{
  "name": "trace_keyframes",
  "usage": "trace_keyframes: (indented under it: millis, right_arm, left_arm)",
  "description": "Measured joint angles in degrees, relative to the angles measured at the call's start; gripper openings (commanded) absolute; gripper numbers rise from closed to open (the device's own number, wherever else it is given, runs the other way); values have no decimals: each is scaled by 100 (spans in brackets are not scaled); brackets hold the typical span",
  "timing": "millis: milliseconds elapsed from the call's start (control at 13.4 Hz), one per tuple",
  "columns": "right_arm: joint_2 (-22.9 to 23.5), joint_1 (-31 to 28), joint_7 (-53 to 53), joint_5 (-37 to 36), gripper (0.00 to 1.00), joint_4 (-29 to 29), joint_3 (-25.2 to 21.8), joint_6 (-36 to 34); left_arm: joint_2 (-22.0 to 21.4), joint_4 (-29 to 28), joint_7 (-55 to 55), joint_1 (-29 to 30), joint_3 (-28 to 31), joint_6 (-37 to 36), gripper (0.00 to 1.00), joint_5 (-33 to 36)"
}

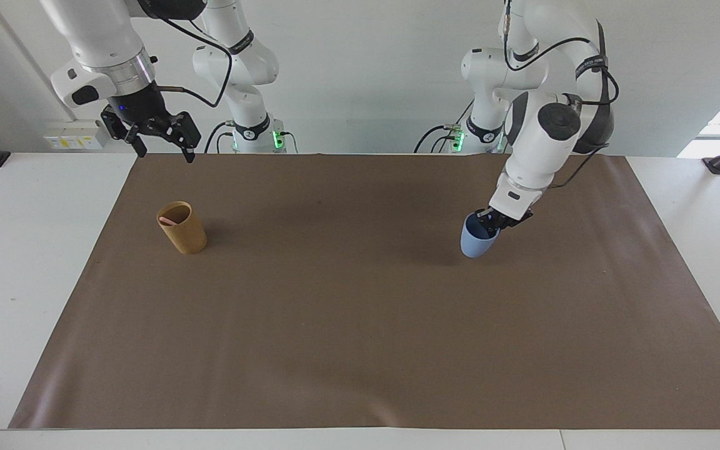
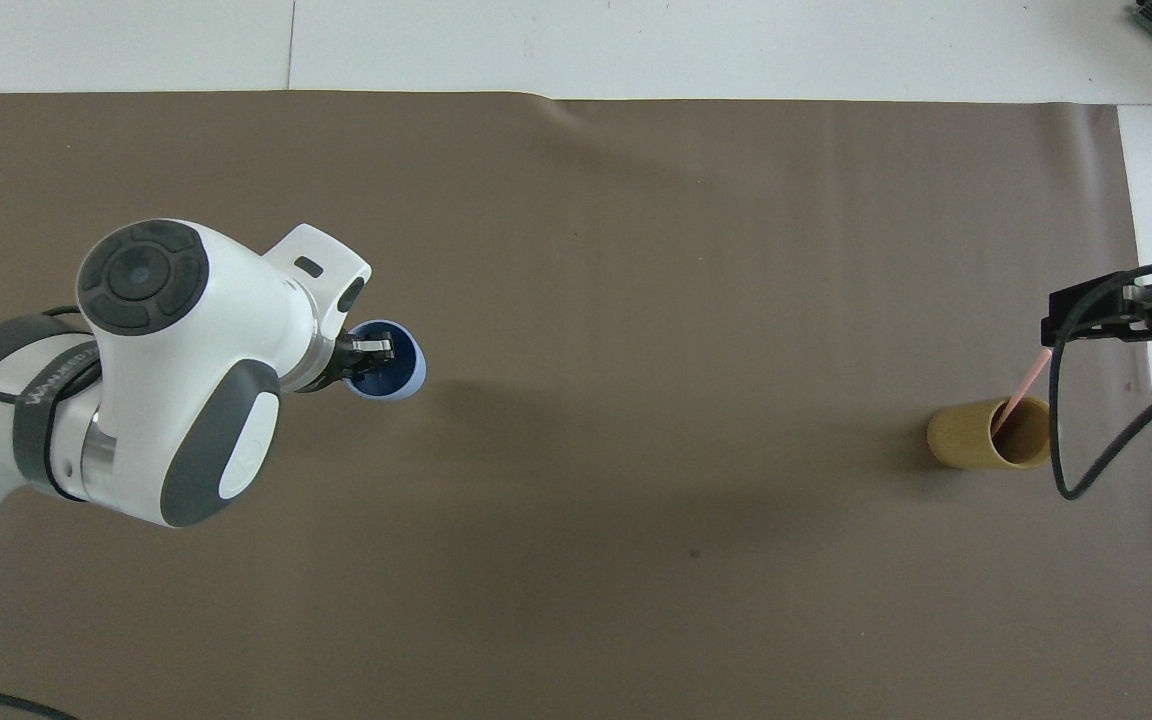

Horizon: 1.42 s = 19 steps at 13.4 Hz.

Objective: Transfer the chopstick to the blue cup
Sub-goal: 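Carry the blue cup toward the table center and release it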

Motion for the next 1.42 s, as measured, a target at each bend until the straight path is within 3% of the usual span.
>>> trace_keyframes:
  millis: [449,673,972,1196,1271,1346,1421]
  right_arm:
    - [0,0,0,0,100,0,0,0]
    - [0,0,0,0,100,0,0,0]
    - [0,0,0,0,100,0,0,2]
    - [1,0,0,0,100,-17,0,287]
    - [1,-1,0,0,100,-26,-1,365]
    - [1,-2,0,0,100,-30,-1,396]
    - [1,-4,0,0,100,-32,-2,401]
  left_arm:
    - [848,560,-931,-1203,-12,622,0,-218]
    - [1236,930,-1070,-1409,-8,692,0,-220]
    - [1711,975,-1628,-1961,-7,900,0,76]
    - [1777,1009,-1770,-2043,13,954,2,146]
    - [1778,1009,-1770,-2043,14,955,77,146]
    - [1778,1009,-1770,-2043,15,956,100,146]
    - [1782,1008,-1770,-2043,25,955,100,146]
